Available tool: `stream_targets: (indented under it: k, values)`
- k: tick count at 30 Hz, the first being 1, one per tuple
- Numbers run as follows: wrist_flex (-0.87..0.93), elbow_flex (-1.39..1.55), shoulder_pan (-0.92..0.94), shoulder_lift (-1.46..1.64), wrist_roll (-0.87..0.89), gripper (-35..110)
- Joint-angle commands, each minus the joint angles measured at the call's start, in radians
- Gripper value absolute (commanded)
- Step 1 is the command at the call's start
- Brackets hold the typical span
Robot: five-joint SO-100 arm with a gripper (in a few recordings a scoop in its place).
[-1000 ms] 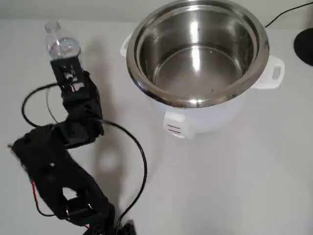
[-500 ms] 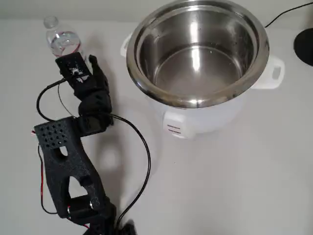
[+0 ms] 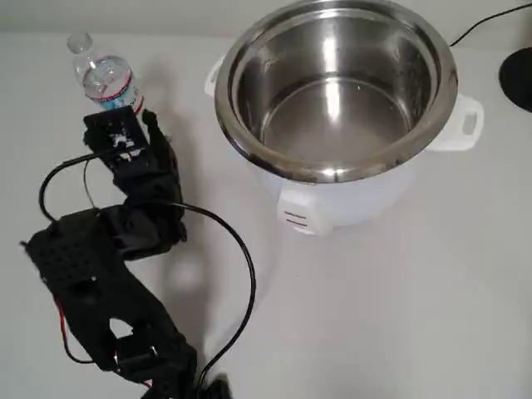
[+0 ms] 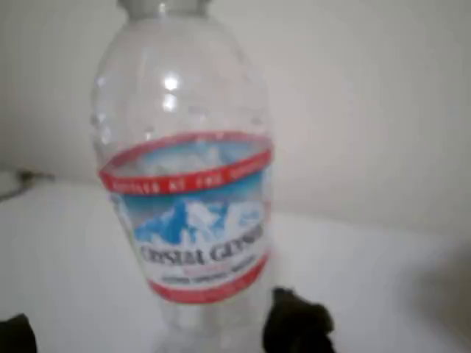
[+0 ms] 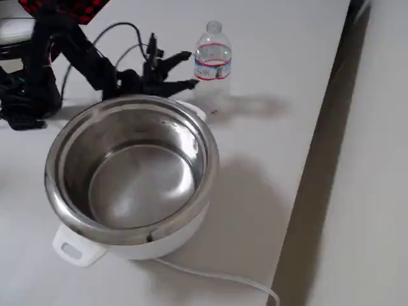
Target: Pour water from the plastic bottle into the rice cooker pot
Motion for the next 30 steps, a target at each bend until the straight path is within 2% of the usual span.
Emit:
stream_targets:
  k: [1,4,7,11,15,16,18,24,27,30]
  values:
    - [0.017,0.198,0.017,0.293,0.081,39]
    - [0.095,0.316,0.052,0.457,0.143,38]
    - [0.347,0.440,0.100,0.758,0.259,34]
    - [1.100,0.514,0.156,1.422,0.497,30]
    - [1.652,0.545,0.170,1.991,0.657,25]
    - [1.752,0.540,0.169,2.052,0.680,24]
    - [1.881,0.466,0.222,2.054,0.807,21]
    - [2.088,0.314,0.400,2.051,1.144,8]
    - [2.204,0.241,0.488,2.051,1.262,1]
    - [2.376,0.176,0.557,2.051,1.333,0]
